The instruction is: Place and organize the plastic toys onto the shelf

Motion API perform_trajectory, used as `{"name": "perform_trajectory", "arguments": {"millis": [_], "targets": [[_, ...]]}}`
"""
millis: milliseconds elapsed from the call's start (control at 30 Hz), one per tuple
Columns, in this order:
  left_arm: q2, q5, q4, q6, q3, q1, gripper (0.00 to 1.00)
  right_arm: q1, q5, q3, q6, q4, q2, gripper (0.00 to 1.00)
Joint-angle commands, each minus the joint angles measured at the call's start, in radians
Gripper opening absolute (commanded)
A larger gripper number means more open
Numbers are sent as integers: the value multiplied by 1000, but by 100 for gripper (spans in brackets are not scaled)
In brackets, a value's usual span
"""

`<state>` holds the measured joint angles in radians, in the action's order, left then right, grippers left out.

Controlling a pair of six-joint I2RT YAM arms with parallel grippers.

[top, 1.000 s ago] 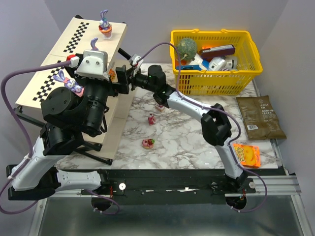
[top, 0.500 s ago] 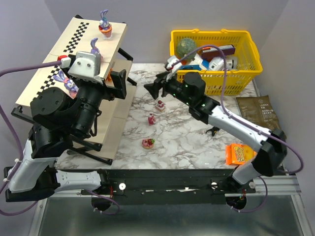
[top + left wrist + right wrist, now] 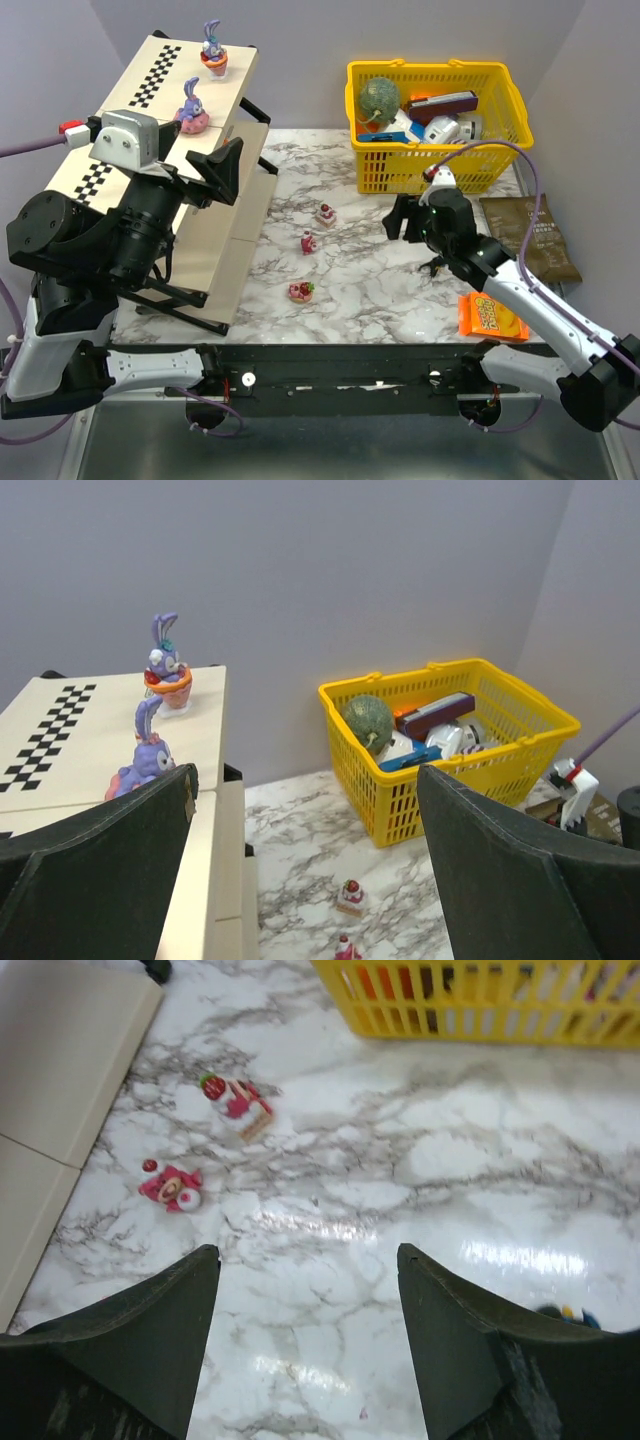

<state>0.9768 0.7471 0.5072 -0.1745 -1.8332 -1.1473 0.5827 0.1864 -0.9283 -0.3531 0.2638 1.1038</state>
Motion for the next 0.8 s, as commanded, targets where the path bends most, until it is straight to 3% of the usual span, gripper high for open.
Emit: {"name": "perform_trajectory", "arguments": {"millis": [0, 233, 433, 767], "targets": [[26, -40, -52, -17, -26, 3, 99, -15, 53, 80, -147, 156, -76, 79], [54, -87, -32, 18, -28, 1, 99, -55, 134, 226, -261, 190, -114, 79], [76, -98, -1, 38, -38, 1, 99, -156, 163, 255, -262, 218, -108, 78], [77, -92, 4, 33, -26, 1, 99, -204, 133, 281, -386, 293, -127, 73]]}}
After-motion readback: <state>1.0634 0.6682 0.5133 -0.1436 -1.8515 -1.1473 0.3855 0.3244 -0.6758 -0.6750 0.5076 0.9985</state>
